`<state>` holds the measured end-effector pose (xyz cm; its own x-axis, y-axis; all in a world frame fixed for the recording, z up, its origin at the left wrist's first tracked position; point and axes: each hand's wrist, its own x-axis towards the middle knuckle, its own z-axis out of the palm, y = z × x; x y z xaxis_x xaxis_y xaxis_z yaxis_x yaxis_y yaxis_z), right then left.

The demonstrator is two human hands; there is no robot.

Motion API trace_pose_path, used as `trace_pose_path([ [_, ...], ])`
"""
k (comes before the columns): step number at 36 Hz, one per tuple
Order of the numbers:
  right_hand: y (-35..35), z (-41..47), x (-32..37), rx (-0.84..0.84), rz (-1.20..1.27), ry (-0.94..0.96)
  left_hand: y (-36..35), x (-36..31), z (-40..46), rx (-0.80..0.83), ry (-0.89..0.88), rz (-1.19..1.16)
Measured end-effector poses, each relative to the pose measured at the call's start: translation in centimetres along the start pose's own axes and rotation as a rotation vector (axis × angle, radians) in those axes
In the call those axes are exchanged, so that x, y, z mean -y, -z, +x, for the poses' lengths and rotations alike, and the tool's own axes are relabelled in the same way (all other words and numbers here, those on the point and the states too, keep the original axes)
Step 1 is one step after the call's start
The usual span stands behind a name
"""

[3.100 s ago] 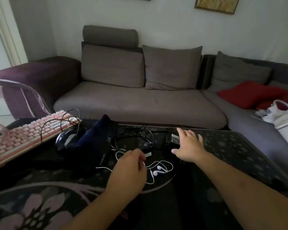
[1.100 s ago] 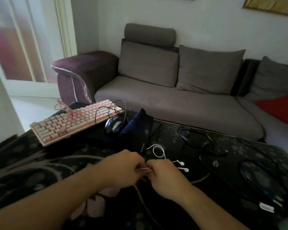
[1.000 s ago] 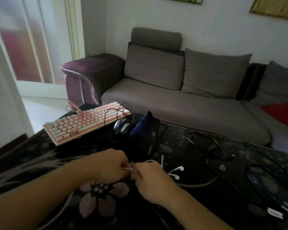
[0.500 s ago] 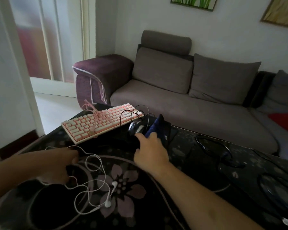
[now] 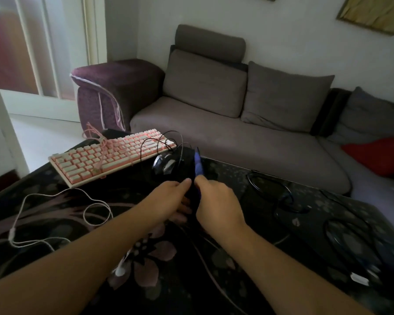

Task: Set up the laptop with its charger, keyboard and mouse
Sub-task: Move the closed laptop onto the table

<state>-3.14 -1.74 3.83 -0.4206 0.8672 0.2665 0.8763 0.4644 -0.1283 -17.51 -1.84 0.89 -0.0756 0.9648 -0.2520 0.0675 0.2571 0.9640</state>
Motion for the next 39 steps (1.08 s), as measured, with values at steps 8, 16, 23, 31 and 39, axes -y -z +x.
trace_pose_path([
  [8,3.4,-9.0,-1.0,0.125,0.032,0.39,-4.1,-0.5,-1.6,-0.026,0.118,-0.191],
  [16,7.1,-13.0,-9.4,-0.133,0.626,-0.567,-11.0,-3.8,-6.5,0.039,-0.242,0.005],
  [23,10.2,-17.8,-18.7,-0.129,1.32,-0.799,-22.1,-6.4,-10.0,0.275,-0.372,0.128],
  [31,11.0,-26.0,-31.2,-0.413,0.68,-0.91,-34.0,-5.2,-11.2,0.589,-0.133,0.248],
  [39,9.9,-31.1,-34.8,0.027,-0.055,-1.027,-34.1,-2.9,-9.7,0.518,-0.243,0.599],
])
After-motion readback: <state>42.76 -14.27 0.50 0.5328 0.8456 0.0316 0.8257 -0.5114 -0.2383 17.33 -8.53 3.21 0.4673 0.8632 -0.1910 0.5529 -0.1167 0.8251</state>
